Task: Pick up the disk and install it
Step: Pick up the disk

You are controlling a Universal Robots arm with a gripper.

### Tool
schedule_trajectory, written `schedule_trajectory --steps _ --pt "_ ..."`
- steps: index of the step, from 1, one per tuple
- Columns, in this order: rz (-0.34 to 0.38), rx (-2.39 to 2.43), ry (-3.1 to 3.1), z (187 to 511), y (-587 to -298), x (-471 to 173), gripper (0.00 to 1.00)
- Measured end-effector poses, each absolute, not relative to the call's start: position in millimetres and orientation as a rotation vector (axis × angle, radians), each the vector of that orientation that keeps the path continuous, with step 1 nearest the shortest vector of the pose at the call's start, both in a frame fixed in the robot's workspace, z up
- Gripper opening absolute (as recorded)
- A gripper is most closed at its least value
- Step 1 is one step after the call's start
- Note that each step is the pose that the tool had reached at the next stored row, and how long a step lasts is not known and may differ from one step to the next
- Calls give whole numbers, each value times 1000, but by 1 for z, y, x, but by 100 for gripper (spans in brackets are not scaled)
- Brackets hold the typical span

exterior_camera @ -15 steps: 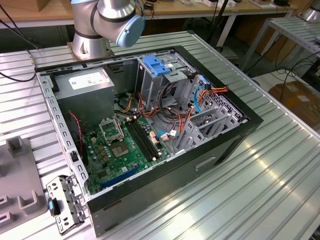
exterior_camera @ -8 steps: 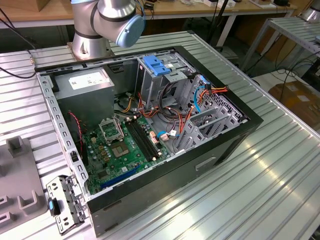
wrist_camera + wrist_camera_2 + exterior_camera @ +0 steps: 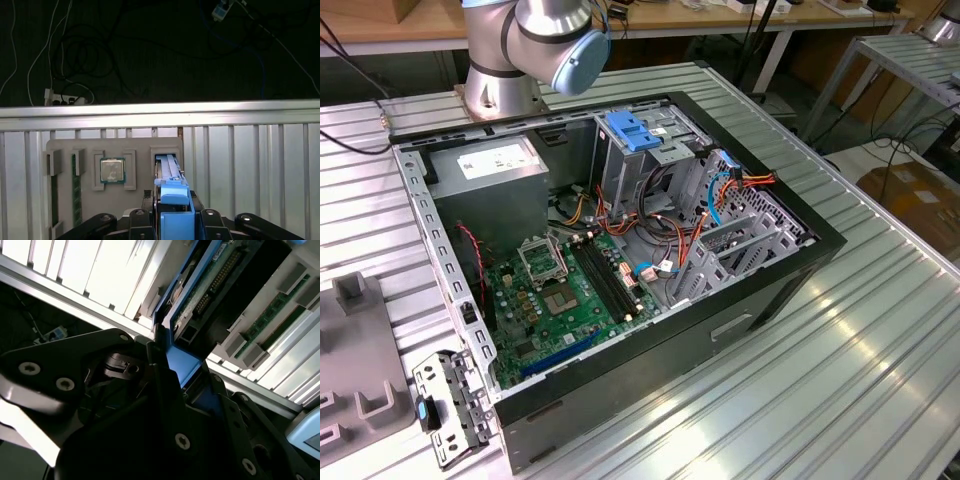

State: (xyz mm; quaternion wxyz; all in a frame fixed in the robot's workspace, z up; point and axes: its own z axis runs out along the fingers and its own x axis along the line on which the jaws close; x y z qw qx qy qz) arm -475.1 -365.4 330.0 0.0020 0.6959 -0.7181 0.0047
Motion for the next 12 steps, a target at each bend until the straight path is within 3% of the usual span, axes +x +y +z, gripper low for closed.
schedule_trajectory --steps 12 --pt "15 2183 -2253 355 -365 -475 37"
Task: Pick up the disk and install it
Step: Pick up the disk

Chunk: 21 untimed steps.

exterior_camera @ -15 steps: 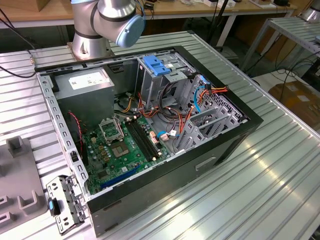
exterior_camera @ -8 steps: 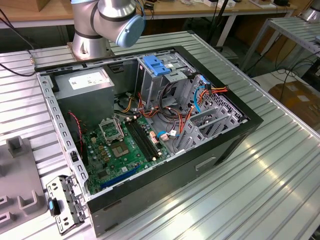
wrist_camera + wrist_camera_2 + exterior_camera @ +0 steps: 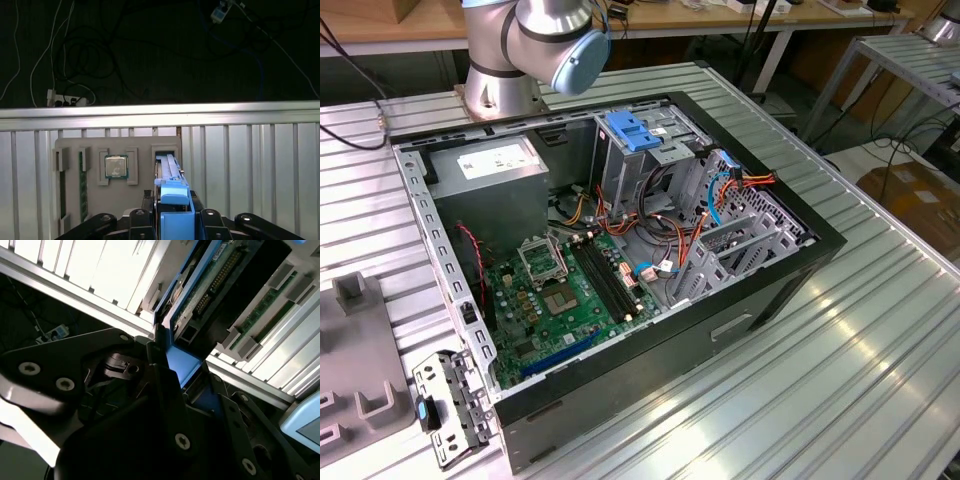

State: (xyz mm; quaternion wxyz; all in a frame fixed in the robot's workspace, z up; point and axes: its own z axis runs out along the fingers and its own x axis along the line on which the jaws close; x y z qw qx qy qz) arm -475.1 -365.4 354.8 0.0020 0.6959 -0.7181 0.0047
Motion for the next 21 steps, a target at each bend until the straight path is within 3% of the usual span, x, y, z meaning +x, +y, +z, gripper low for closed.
schedule_trajectory --steps 21 --pt "15 2183 -2253 369 -365 -475 37"
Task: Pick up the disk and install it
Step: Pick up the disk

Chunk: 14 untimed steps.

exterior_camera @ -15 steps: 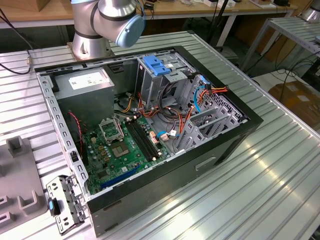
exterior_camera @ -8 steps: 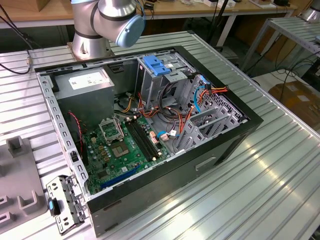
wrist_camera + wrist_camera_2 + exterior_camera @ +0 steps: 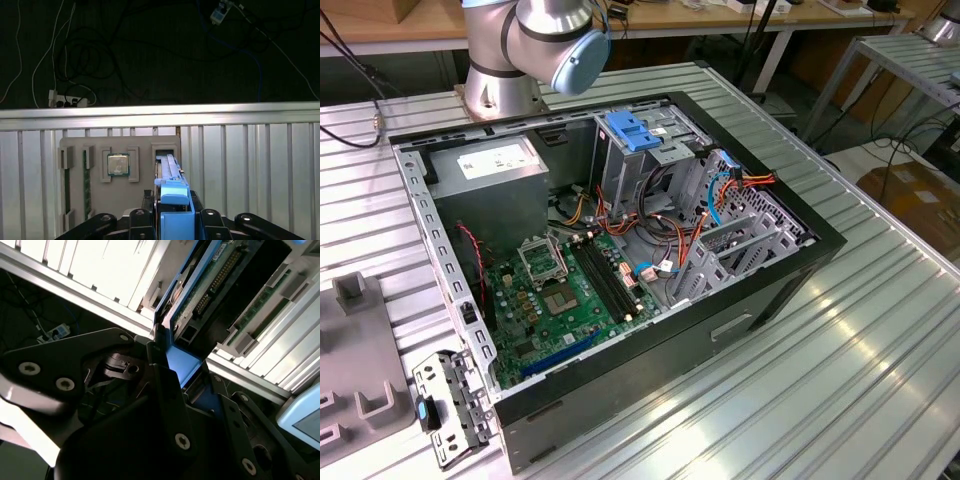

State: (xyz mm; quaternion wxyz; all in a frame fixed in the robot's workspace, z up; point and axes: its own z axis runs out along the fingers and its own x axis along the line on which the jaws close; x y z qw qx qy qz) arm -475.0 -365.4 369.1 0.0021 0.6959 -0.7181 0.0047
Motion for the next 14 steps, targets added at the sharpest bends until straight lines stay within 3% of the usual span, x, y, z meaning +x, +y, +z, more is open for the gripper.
schedule_trajectory --steps 14 --pt "15 2183 -2253 390 -365 -475 37"
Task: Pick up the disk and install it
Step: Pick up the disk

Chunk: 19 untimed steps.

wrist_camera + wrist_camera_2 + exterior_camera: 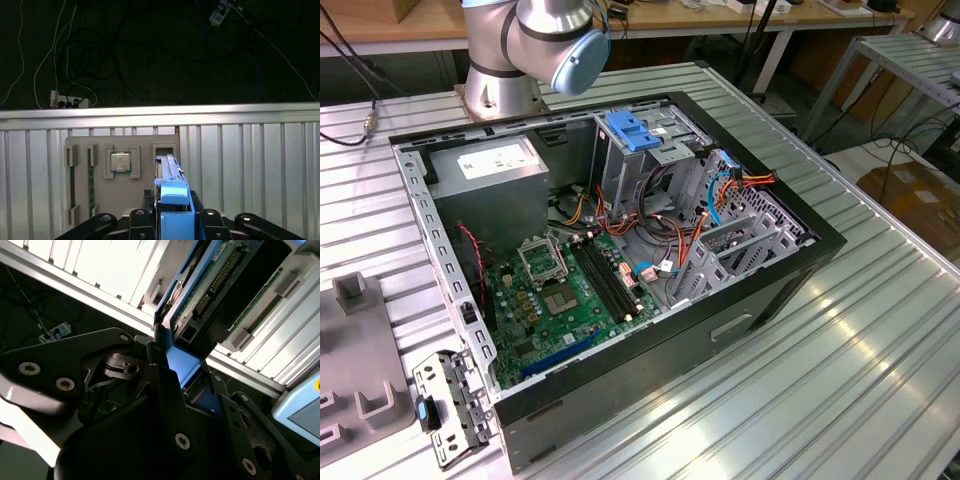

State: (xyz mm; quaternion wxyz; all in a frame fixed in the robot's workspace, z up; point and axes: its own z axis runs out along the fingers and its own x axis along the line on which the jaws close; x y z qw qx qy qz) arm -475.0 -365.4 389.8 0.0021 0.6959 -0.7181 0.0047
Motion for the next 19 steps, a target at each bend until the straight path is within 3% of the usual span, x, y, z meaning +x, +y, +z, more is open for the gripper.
schedule_trajectory --steps 19 --pt "15 2184 -2253 436 -365 -475 37"
